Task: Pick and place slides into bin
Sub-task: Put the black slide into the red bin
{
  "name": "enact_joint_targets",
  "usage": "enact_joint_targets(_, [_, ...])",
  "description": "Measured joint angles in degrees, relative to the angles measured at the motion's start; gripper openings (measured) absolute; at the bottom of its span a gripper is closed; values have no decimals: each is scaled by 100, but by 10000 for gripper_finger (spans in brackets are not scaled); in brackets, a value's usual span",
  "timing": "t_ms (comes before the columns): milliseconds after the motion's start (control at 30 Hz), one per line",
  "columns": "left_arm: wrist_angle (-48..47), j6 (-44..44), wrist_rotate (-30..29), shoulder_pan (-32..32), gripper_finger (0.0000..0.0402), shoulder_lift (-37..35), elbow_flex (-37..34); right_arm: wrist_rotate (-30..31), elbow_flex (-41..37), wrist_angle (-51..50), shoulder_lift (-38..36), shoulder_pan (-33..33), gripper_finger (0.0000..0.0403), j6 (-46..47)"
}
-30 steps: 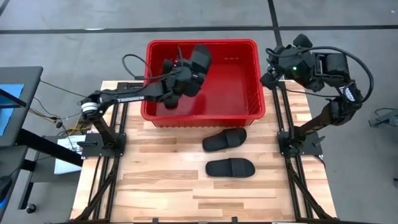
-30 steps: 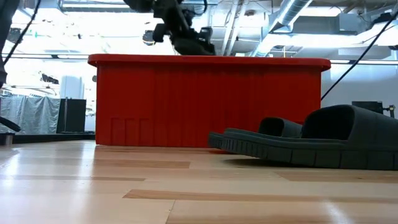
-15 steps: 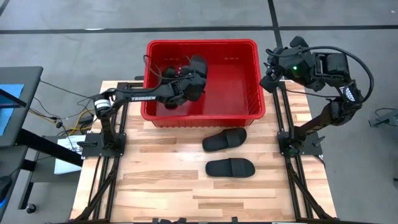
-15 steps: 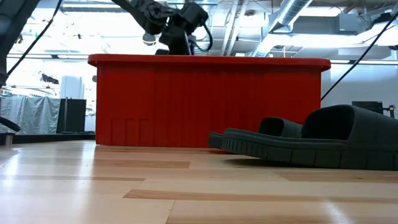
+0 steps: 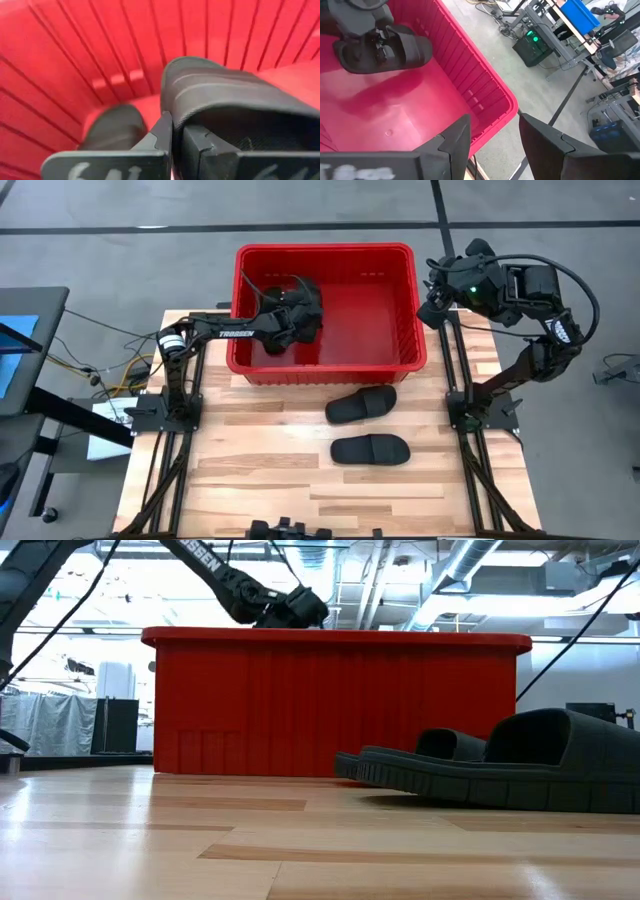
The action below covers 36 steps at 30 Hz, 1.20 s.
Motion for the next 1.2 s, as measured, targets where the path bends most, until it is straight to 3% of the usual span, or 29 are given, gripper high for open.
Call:
enact_joint_targets(200, [372, -264, 88, 108, 0, 0, -377, 2, 0, -2, 0, 0, 161, -1])
enact_joint_targets(1200, [481, -613, 172, 481, 0, 179, -393, 13, 0, -2, 2, 0, 161, 2])
